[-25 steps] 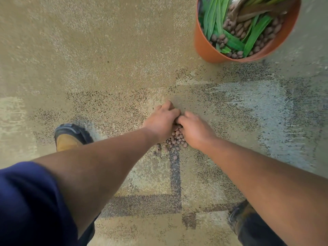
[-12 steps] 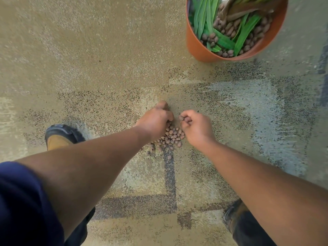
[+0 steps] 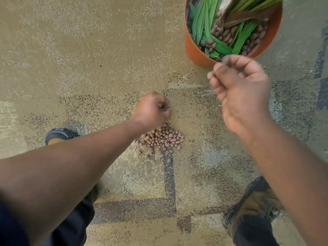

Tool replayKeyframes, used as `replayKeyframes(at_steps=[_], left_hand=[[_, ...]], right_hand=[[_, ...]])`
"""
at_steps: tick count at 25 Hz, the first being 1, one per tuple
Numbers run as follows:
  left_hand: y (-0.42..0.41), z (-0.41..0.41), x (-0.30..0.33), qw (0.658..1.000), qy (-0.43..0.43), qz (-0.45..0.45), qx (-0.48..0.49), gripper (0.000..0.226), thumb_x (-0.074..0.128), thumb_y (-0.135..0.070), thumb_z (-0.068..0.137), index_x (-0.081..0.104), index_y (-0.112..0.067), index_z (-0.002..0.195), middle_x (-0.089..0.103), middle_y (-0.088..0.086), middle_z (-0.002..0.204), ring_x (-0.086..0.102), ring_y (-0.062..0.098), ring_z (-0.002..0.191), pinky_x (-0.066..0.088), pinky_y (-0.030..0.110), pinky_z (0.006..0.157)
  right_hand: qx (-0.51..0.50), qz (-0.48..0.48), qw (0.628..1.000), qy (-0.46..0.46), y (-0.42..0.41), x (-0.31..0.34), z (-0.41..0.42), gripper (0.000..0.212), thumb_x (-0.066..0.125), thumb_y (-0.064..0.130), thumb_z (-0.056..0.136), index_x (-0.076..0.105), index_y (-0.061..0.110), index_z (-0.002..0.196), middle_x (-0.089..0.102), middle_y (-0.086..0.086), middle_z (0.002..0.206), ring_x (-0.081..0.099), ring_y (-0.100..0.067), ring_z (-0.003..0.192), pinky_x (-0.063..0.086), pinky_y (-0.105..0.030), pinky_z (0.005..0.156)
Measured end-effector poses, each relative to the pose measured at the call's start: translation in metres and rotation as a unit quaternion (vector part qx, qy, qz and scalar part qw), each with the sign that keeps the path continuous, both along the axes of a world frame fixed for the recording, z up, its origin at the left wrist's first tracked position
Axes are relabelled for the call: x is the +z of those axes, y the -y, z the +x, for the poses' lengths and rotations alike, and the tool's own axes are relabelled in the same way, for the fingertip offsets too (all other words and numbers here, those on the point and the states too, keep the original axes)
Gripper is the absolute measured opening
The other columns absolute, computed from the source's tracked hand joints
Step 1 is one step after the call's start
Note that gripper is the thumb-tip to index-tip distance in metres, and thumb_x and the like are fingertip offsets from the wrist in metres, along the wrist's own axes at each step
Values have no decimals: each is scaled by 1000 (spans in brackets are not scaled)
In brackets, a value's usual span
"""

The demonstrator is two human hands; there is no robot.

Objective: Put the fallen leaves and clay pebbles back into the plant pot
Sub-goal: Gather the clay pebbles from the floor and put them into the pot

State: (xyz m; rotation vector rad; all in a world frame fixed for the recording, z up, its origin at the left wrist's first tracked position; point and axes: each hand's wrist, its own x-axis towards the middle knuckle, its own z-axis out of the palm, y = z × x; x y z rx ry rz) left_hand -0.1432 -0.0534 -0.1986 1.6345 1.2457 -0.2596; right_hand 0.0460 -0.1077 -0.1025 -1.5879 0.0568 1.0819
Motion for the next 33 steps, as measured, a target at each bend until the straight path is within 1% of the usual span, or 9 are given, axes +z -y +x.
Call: replayKeyframes(at_steps=[5, 9, 13, 18, 21, 23, 25, 28, 33], left_hand=[[-56, 82, 77, 957, 245, 81, 131, 5, 75, -9, 90, 71, -10, 87, 73, 0, 89, 72, 9, 74, 60, 20, 67], [-82, 120, 78, 968, 190, 158, 46, 15, 77, -15, 87, 76, -18, 101, 70, -10, 96, 67, 1, 81, 60, 20, 75], [-78, 114, 58, 964, 143, 217, -66, 21, 75, -13, 89, 76, -20, 109, 66, -2, 115, 60, 7, 89, 52, 13, 82], [-61, 102, 42, 925, 194, 306, -116, 14, 61, -12, 95, 74, -8, 97, 67, 8, 108, 66, 25, 92, 58, 39, 76], [-55, 100, 37, 905, 198, 350, -137, 17, 54, -13, 99, 70, -5, 99, 66, 10, 106, 64, 27, 92, 55, 41, 70], [-54, 99, 33, 894, 223, 365, -133, 16, 55, -10, 98, 69, -2, 98, 67, 11, 105, 64, 27, 90, 54, 41, 69], [-54, 98, 27, 889, 238, 372, -121, 14, 56, -9, 97, 68, -1, 96, 67, 11, 102, 64, 27, 88, 54, 41, 67], [-52, 98, 23, 888, 247, 373, -108, 13, 58, -8, 96, 68, -2, 95, 66, 10, 101, 63, 26, 87, 52, 37, 66], [-52, 98, 23, 887, 247, 376, -103, 10, 60, -7, 95, 68, -3, 92, 66, 8, 99, 62, 23, 86, 47, 29, 65]], right_hand=[[-167, 56, 976, -126, -37, -5, 38, 30, 67, -10, 91, 65, -3, 120, 72, -17, 97, 74, -21, 74, 60, -21, 65], [-150, 15, 983, -105, -50, -11, 46, 28, 67, -14, 89, 66, -7, 116, 73, -17, 99, 75, -20, 83, 63, -23, 71], [-29, -77, 989, 126, -37, -19, 46, 32, 65, -13, 88, 68, 7, 112, 70, -9, 109, 73, -20, 98, 63, -26, 82], [-60, -141, 922, 357, -1, -51, 68, 23, 57, 0, 92, 64, 21, 87, 72, -6, 93, 66, -12, 74, 62, -32, 66], [-64, -263, 926, 263, 17, -93, 88, 24, 55, -2, 97, 66, 14, 111, 70, -7, 115, 68, -15, 91, 64, -33, 77], [48, -331, 914, 229, 22, -120, 94, 54, 56, -9, 92, 54, 13, 143, 59, -8, 142, 61, -25, 127, 57, -43, 104], [189, -351, 877, 268, 17, -131, 91, 81, 59, -13, 86, 35, 14, 159, 38, -10, 163, 39, -32, 149, 42, -50, 119], [340, -357, 782, 381, 4, -143, 100, 89, 59, -15, 77, 36, 16, 158, 34, -14, 163, 34, -38, 150, 38, -54, 121], [385, -398, 689, 468, -2, -139, 119, 40, 54, -13, 91, 65, -1, 128, 58, -27, 136, 57, -45, 124, 51, -47, 105]])
